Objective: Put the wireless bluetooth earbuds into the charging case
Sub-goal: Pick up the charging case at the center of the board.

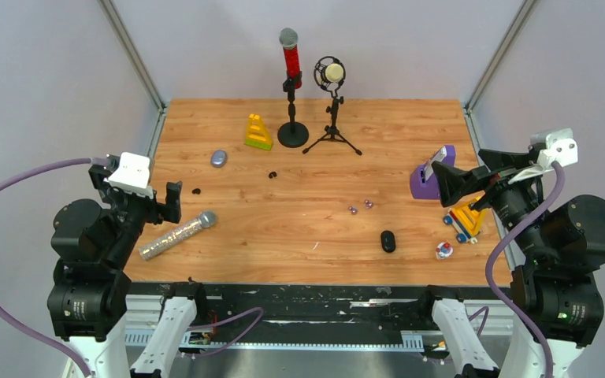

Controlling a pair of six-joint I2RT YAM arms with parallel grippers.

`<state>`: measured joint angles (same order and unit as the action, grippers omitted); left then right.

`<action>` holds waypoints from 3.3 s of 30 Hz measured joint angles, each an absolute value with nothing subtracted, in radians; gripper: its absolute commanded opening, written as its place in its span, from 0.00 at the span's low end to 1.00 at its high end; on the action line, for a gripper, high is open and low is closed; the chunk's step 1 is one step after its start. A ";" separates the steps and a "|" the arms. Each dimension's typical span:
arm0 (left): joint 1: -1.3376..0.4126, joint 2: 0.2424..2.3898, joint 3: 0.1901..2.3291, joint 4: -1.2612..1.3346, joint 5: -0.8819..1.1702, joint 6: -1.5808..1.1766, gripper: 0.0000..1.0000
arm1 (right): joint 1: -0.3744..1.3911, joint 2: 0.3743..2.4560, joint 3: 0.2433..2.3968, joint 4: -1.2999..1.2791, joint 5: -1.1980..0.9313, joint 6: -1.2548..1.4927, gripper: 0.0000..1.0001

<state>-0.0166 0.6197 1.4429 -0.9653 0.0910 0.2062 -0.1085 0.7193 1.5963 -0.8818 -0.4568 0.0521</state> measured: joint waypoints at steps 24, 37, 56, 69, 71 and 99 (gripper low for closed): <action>-0.011 0.628 1.405 -0.935 0.123 0.211 1.00 | -0.094 0.720 1.417 -0.854 -0.614 -0.072 1.00; -0.010 0.681 1.273 -0.869 0.248 0.251 1.00 | -0.092 0.724 1.237 -0.775 -0.649 -0.082 1.00; -0.010 0.717 0.925 -0.653 0.236 0.298 1.00 | -0.064 0.745 1.094 -0.676 -0.655 -0.083 1.00; -0.010 0.716 0.858 -0.539 0.151 0.278 1.00 | -0.041 0.776 1.028 -0.628 -0.664 -0.096 1.00; -0.010 0.717 0.842 -0.525 0.150 0.279 1.00 | -0.035 0.777 1.025 -0.624 -0.661 -0.101 1.00; -0.010 0.790 0.760 -0.478 0.212 0.345 1.00 | 0.037 0.772 0.973 -0.559 -0.611 -0.139 1.00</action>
<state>-0.0105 0.7898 0.7597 -0.4782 0.2115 0.3450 0.0368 0.7723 0.9733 -0.5594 -0.6109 -0.1387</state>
